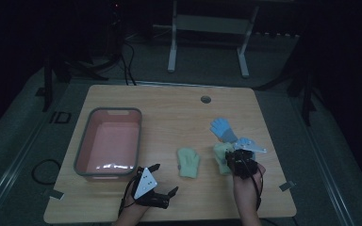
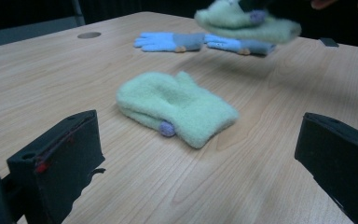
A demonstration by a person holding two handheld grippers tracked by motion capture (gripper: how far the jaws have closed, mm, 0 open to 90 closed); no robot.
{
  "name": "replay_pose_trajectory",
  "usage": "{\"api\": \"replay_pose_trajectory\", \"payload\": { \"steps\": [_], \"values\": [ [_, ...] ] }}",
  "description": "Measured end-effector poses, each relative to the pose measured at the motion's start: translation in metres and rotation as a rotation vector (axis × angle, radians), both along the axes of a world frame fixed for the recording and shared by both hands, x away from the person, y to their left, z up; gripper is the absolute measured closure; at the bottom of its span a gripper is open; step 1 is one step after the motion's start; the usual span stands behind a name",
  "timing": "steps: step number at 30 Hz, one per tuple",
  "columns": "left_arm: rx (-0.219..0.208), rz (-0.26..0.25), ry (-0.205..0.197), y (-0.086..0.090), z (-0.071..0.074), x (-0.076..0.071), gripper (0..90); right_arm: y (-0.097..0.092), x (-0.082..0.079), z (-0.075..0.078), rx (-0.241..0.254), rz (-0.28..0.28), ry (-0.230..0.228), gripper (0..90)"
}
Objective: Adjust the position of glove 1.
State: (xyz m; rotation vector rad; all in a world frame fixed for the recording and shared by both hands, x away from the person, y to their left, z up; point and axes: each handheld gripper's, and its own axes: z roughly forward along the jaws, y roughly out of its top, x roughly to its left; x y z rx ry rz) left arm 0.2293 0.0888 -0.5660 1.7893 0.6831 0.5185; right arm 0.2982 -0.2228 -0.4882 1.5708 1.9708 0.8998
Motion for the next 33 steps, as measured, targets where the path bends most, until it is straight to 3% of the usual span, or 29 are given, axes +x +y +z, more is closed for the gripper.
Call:
{"api": "replay_pose_trajectory", "payload": {
  "steps": [3, 5, 8, 11, 15, 21, 26, 29, 33],
  "values": [
    [-0.002, -0.001, 0.001, 0.0, 0.0, 0.0, 0.8, 0.0, -0.004, -0.004, 0.001, -0.046, -0.004, 86.0],
    [-0.002, -0.002, 0.001, 0.0, 0.0, 0.0, 0.8, 0.001, -0.007, -0.006, -0.033, -0.075, -0.044, 86.0],
    [-0.002, 0.0, 0.002, 0.0, 0.0, 0.0, 0.8, 0.004, -0.008, -0.012, -0.023, -0.098, -0.059, 85.9],
    [-0.005, 0.002, 0.004, 0.0, 0.0, 0.0, 0.8, 0.007, -0.007, -0.022, -0.001, -0.099, -0.032, 85.8],
    [0.006, -0.006, -0.019, -0.001, 0.0, -0.002, 0.8, 0.009, -0.002, -0.036, -0.028, -0.12, -0.032, 85.8],
    [0.007, -0.01, -0.015, -0.001, 0.0, -0.002, 0.8, 0.007, 0.007, -0.057, -0.011, -0.126, 0.027, 84.0],
    [0.003, -0.014, -0.011, -0.001, 0.0, -0.001, 0.8, 0.006, 0.008, -0.052, -0.019, -0.12, 0.017, 74.2],
    [0.002, -0.018, -0.014, -0.001, 0.0, -0.001, 0.8, 0.005, 0.008, -0.046, -0.016, -0.081, 0.033, 68.0],
    [0.001, -0.021, -0.01, -0.001, 0.0, -0.001, 0.8, 0.003, 0.008, -0.033, -0.025, -0.029, 0.024, 66.1]
  ]
}}
